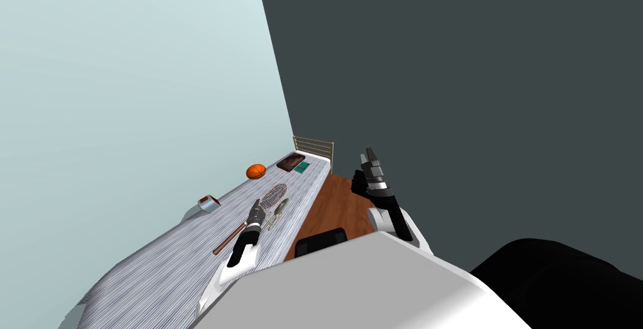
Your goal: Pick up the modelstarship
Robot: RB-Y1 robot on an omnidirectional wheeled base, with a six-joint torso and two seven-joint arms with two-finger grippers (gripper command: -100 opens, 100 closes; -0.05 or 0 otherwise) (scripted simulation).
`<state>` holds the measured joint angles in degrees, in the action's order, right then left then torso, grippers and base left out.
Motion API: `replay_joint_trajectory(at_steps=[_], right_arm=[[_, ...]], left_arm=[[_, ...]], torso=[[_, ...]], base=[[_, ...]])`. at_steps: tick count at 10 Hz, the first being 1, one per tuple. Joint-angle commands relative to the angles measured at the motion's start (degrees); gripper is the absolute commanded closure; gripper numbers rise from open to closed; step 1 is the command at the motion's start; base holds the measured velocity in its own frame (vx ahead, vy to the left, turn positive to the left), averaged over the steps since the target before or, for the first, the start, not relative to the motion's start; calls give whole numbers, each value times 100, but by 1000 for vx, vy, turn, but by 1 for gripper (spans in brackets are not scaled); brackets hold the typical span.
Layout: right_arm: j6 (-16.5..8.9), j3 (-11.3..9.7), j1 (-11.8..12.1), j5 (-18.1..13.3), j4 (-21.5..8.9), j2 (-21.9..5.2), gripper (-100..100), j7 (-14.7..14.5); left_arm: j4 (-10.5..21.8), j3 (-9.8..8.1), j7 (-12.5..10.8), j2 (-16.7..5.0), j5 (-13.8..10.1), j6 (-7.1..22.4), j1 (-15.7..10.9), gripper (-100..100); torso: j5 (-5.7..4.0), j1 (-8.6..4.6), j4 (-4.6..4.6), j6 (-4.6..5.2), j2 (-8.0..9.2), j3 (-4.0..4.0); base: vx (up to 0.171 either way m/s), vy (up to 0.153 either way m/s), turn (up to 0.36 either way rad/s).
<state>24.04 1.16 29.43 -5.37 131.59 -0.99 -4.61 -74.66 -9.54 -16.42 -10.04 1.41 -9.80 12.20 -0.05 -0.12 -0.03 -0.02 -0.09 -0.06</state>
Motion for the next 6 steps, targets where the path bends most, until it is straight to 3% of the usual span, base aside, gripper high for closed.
replay_joint_trajectory(at_steps=[1,6], right_arm=[[0,0,0,0,0,0,0,0],[0,0,0,0,0,0,0,0]], left_arm=[[286,-86,-68,-37,-19,126,-116,-100],[788,-172,-144,-86,-43,247,-231,-100]], torso=[[0,0,0,0,0,0],[-1,-5,-1,0,-6,-3]], base=[[32,-39,-31],[36,-36,-8]])
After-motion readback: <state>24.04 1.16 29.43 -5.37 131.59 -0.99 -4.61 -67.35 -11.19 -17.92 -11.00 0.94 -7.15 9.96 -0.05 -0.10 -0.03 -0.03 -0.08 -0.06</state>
